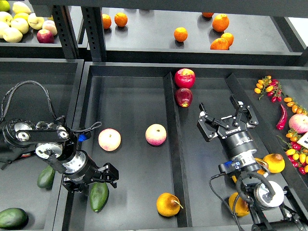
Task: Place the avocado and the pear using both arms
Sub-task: 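Lower the left gripper and close it around the avocado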
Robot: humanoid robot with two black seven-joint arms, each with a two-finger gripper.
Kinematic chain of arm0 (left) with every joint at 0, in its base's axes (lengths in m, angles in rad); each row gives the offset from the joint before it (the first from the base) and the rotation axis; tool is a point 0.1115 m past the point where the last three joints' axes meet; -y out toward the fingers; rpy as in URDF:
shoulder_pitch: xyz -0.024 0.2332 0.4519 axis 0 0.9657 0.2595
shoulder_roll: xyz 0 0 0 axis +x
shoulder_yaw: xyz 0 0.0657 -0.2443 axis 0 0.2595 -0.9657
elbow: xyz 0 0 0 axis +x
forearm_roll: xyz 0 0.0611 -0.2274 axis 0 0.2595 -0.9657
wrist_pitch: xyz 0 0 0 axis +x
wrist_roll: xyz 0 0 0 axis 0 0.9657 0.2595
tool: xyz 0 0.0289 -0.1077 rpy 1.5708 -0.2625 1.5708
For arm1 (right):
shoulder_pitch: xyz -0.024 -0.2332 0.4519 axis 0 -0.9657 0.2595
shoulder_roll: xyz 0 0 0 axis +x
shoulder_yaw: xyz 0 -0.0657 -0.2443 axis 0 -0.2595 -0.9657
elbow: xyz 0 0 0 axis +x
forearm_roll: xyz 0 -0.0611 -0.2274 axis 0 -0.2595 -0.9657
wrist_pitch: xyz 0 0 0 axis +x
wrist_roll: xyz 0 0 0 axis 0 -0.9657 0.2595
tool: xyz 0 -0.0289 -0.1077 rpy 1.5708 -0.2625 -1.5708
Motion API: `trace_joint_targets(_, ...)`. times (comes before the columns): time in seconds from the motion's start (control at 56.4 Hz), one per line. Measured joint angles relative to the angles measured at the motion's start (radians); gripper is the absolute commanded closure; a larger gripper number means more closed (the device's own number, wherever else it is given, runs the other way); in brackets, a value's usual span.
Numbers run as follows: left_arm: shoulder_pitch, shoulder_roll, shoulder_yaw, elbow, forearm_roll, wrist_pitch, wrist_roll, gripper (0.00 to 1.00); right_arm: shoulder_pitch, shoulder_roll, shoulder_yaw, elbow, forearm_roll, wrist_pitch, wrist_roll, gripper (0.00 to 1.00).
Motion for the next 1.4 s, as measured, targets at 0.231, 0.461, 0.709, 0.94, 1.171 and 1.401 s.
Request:
trace_joint_targets(0.231,0.006,-0.029,0.017,0.042,-0.007,0.000,0.000,0.01,0.000,0.000,-0.002,0.000,0.001,-0.002,0.000,0.00)
trace_joint_targets(0.461,0.012,-0.038,0.023,0.073,-0.009,0.000,0.000,0.01,0.000,0.000,-0.006,0.000,0.000,-0.002,0.000,0.00)
trace_joint_targets(0.709,0.036,-0.071,0.025,0.109,-0.009,0.000,0.000,0.01,0.000,0.000,-0.007,0.000,0.000,-0.002,0.000,0.00)
trace_joint_targets(0.94,0.051,-0.106,0.026,0.138,-0.009,0.000,0.000,0.01,0.000,0.000,-0.006,0.000,0.000,-0.002,0.000,0.00)
trace_joint_targets(1.171,0.055,-0.117,0.026,0.158,-0.009,0.000,0.000,0.01,0.000,0.000,-0.006,0.000,0.000,-0.002,0.000,0.00)
trace_joint_targets(1.401,0.058,-0.117,0.043,0.170,-0.009,0.000,0.000,0.01,0.000,0.000,-0.006,0.000,0.000,-0.002,0.000,0.00)
